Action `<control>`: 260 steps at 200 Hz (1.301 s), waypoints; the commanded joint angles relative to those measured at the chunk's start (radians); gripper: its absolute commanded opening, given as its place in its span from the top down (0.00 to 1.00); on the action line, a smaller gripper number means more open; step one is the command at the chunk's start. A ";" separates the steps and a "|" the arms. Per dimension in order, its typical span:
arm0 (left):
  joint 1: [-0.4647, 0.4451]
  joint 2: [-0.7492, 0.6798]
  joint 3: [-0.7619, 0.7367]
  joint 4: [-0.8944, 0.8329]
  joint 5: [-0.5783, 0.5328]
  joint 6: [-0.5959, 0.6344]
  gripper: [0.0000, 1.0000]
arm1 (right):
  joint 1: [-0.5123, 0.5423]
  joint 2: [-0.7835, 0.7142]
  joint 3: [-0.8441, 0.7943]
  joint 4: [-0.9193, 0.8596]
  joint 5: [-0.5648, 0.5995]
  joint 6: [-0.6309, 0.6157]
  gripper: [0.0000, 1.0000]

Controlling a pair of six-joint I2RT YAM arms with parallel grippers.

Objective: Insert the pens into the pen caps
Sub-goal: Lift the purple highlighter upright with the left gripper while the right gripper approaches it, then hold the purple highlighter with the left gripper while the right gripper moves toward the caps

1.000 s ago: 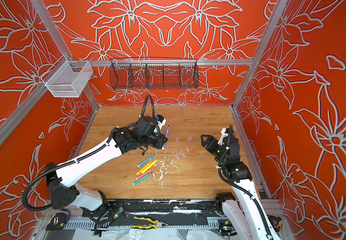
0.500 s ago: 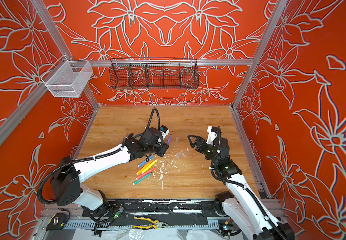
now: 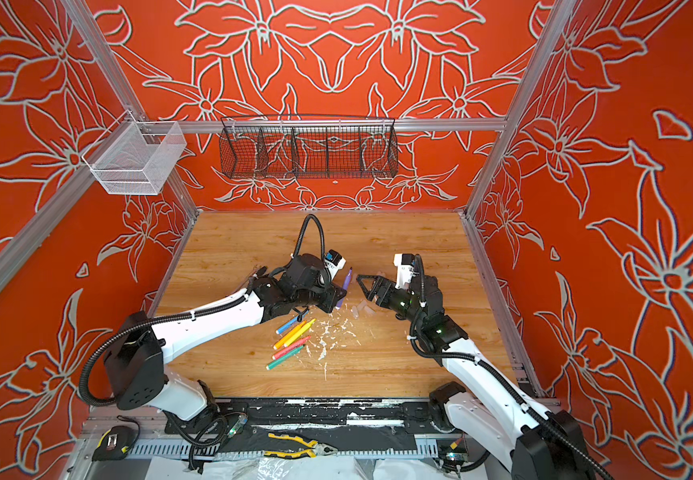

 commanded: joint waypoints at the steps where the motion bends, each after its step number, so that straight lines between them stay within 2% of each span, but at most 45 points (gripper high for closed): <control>1: -0.006 0.004 0.005 0.030 0.045 0.016 0.98 | 0.020 0.028 0.002 0.081 -0.027 0.032 0.19; 67: -0.017 0.020 0.029 0.010 0.081 0.024 0.98 | 0.069 0.129 0.048 0.065 -0.020 0.001 0.30; 173: -0.041 0.050 0.058 -0.016 0.087 0.037 0.96 | 0.098 0.191 0.063 0.053 0.005 0.015 0.76; 216: -0.041 0.043 0.044 0.004 0.089 0.035 0.76 | 0.101 0.160 0.031 0.071 0.031 0.034 0.90; 244: -0.041 0.060 0.055 -0.002 0.108 0.030 0.69 | 0.120 0.121 0.001 0.101 0.050 0.056 0.93; 260: -0.041 0.065 0.055 0.001 0.118 0.027 0.68 | 0.139 0.102 -0.009 0.108 0.066 0.057 0.95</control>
